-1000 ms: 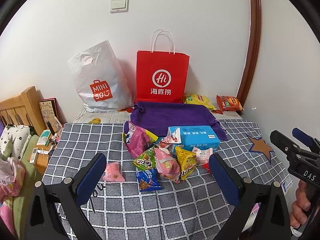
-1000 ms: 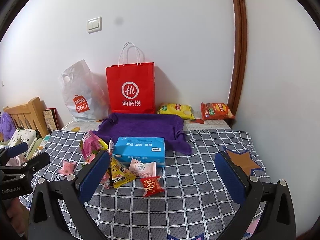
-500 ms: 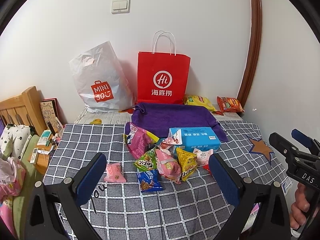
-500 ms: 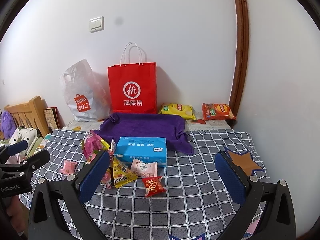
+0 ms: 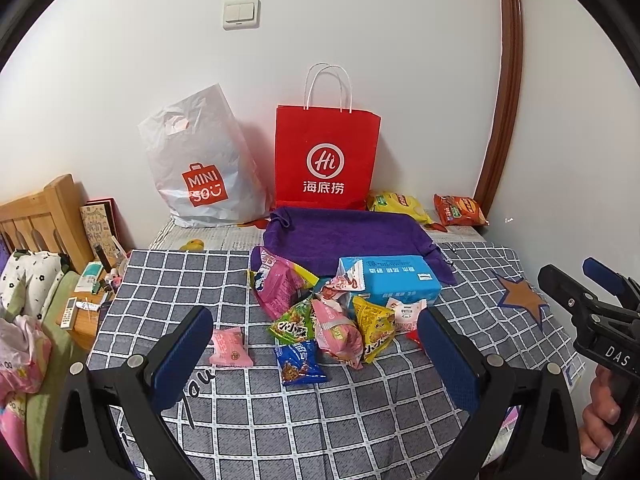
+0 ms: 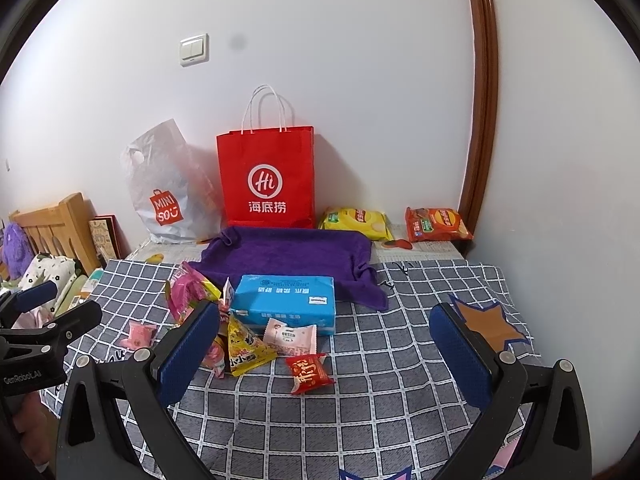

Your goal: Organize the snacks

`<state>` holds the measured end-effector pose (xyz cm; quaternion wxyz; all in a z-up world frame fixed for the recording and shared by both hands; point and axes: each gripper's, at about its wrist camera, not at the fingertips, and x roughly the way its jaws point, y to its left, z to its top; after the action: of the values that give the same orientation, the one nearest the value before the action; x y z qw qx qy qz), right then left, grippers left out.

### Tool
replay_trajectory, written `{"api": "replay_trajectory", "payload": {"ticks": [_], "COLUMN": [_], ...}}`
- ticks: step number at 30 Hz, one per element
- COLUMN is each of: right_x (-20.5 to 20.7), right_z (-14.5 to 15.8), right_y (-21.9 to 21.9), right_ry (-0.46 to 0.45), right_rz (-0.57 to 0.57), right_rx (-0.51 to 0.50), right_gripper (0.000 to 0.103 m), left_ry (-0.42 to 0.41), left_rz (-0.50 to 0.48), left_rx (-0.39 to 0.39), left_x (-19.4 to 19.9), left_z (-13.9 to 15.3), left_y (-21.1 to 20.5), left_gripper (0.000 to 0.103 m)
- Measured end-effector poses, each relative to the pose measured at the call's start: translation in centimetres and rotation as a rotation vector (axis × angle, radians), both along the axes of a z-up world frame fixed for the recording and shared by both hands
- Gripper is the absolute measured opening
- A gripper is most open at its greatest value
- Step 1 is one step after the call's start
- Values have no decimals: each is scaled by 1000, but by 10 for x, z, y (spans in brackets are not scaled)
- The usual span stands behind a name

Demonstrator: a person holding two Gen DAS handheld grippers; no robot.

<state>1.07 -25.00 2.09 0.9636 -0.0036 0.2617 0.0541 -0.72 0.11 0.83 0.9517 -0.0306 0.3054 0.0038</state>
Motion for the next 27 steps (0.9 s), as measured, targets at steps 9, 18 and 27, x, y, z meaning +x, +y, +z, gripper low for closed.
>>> {"api": "replay_trajectory", "payload": {"ticks": [9,18,27], "right_x": [-2,-4,4], "right_z": [-1,-2,-12], "right_y": [-1,-1,0], "right_ry": [1,-4,17], "right_rz": [-4,10,21], "right_rx": [0,1,0], "right_gripper": [103,103,103], "left_ry": [4,3,35], "left_rz": [-1,-4,2], "left_rx": [-3,-6,-7], "left_x": [2,2,17], "left_z": [-2,-3,-15], "left_y": [0,0,4], "left_gripper": [102,102,102]}}
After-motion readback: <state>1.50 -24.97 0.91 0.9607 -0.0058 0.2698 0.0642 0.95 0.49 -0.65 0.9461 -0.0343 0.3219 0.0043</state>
